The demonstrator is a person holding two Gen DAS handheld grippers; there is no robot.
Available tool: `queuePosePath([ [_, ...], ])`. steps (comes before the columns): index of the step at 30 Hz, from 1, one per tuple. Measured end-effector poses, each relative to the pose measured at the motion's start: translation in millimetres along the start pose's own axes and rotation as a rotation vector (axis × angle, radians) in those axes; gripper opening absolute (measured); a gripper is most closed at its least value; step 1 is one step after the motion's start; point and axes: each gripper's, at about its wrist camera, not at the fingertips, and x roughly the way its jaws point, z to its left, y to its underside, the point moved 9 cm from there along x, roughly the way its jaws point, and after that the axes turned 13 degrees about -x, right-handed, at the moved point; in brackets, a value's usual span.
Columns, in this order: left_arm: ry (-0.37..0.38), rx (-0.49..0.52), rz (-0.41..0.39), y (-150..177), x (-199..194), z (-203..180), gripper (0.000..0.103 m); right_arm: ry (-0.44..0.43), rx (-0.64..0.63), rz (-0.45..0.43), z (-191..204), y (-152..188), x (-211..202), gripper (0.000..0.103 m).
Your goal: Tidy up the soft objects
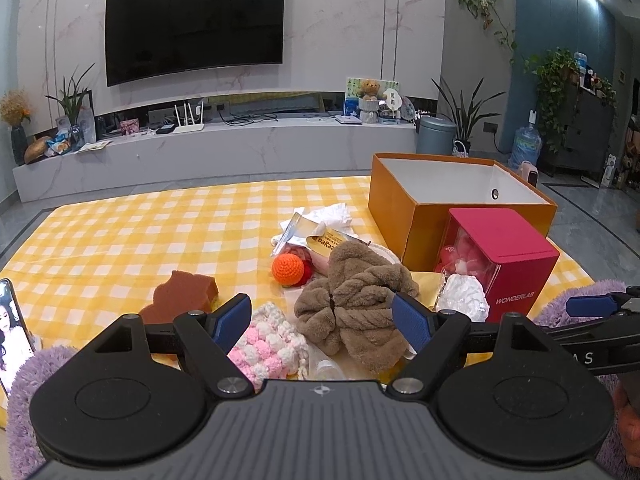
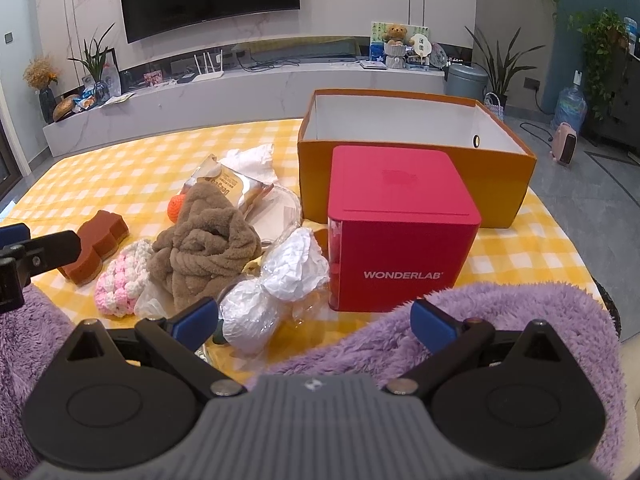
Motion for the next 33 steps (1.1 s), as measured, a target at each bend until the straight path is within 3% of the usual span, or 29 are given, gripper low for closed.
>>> queuePosePath([
  [24, -0.006, -0.017, 0.048, 7, 12, 10, 0.094, -0.036, -0.039, 0.006, 13, -3, 6, 0.1],
  [33, 0.032, -0.054, 0.164, 20, 34, 26, 0.075, -0.123, -0.123, 0.041, 45, -6, 32, 0.079],
])
